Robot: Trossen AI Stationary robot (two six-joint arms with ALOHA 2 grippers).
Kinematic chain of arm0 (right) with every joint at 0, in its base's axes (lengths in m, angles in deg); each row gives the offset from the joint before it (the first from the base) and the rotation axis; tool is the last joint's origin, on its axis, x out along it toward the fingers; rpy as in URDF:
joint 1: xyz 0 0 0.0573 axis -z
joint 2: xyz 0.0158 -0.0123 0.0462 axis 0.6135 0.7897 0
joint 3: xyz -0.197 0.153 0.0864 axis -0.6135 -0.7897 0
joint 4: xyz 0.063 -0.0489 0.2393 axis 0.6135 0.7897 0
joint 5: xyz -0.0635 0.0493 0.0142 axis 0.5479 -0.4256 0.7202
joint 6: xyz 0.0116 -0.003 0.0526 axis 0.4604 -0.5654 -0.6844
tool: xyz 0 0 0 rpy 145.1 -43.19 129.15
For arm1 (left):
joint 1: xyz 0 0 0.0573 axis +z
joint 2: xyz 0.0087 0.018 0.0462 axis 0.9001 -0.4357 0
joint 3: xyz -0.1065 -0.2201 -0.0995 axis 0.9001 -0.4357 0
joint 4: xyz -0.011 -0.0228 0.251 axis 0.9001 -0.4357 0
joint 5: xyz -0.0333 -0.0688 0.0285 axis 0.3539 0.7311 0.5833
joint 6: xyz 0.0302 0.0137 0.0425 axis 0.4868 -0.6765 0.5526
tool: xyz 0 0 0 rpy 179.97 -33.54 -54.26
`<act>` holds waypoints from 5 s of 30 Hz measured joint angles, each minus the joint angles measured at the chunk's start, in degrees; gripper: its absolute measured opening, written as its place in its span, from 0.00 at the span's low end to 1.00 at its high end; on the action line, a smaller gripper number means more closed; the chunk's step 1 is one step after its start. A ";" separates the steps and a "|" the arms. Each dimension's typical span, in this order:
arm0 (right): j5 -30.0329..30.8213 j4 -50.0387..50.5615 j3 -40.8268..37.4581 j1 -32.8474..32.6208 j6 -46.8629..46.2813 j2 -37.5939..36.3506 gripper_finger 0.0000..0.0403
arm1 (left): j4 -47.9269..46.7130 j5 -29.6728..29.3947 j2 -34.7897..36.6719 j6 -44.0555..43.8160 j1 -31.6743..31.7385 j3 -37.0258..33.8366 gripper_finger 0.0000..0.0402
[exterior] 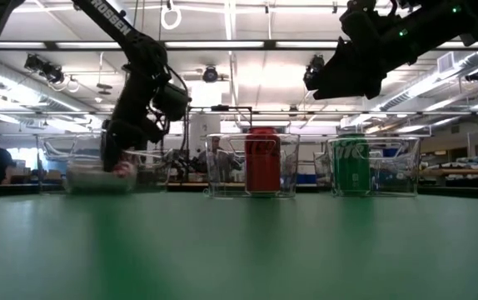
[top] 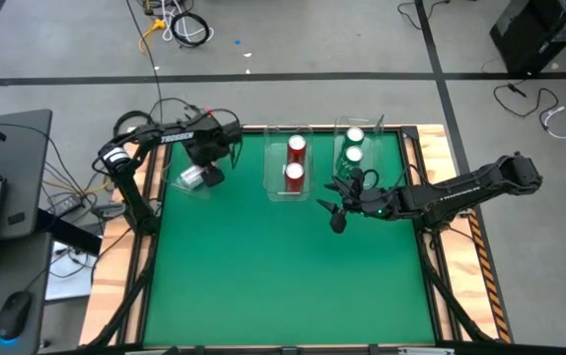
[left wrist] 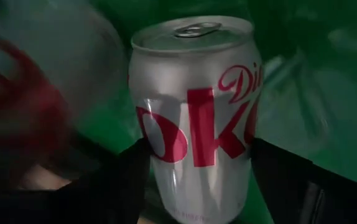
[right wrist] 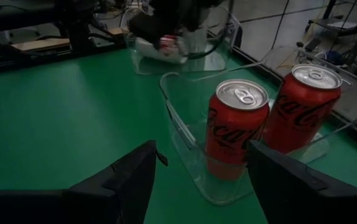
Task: Sort soda cans
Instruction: Put the red-silver soda can into the left transparent bin
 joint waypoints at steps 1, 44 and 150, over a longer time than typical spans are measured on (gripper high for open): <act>0.00 0.00 0.00 0.01 0.00 0.00 0.63 | -1.94 0.19 -0.02 -0.66 -0.69 -0.20 0.66; -1.22 0.00 0.00 -0.01 -0.07 0.00 0.62 | 2.78 5.68 -0.77 5.61 0.06 6.36 0.01; -1.44 -0.48 0.00 0.12 1.99 0.01 0.61 | -15.90 -4.00 14.11 -11.00 -12.03 3.34 0.00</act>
